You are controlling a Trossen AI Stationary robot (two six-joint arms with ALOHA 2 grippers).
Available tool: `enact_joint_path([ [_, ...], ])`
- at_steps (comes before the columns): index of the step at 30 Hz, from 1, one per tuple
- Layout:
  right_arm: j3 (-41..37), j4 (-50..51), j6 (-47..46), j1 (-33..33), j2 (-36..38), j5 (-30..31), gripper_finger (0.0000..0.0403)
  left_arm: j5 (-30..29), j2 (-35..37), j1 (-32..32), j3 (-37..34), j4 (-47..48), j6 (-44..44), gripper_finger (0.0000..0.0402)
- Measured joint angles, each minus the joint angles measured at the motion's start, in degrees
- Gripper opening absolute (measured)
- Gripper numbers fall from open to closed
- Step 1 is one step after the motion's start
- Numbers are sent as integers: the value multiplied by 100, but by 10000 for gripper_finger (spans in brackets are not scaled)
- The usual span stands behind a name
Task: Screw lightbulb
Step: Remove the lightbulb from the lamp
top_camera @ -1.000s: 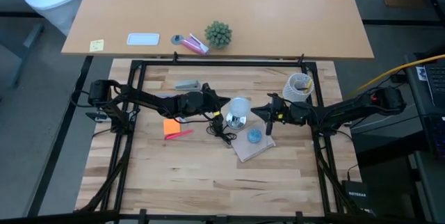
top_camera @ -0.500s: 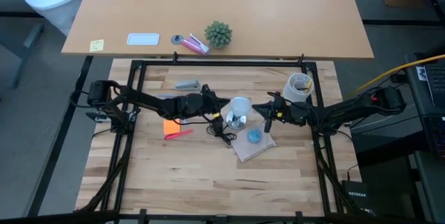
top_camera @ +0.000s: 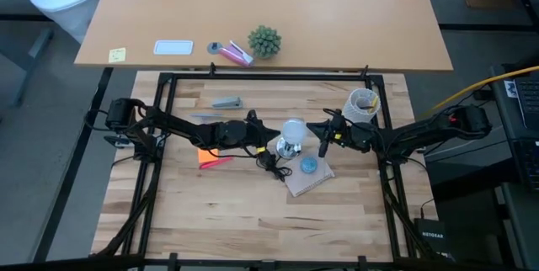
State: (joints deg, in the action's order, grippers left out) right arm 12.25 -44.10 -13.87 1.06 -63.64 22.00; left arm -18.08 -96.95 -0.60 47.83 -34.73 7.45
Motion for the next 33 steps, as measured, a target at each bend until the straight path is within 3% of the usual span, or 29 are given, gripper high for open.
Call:
enact_joint_path([
  [33,2,-240,379,2,35,2,11,-99,0,-318,7,272,325,0],
])
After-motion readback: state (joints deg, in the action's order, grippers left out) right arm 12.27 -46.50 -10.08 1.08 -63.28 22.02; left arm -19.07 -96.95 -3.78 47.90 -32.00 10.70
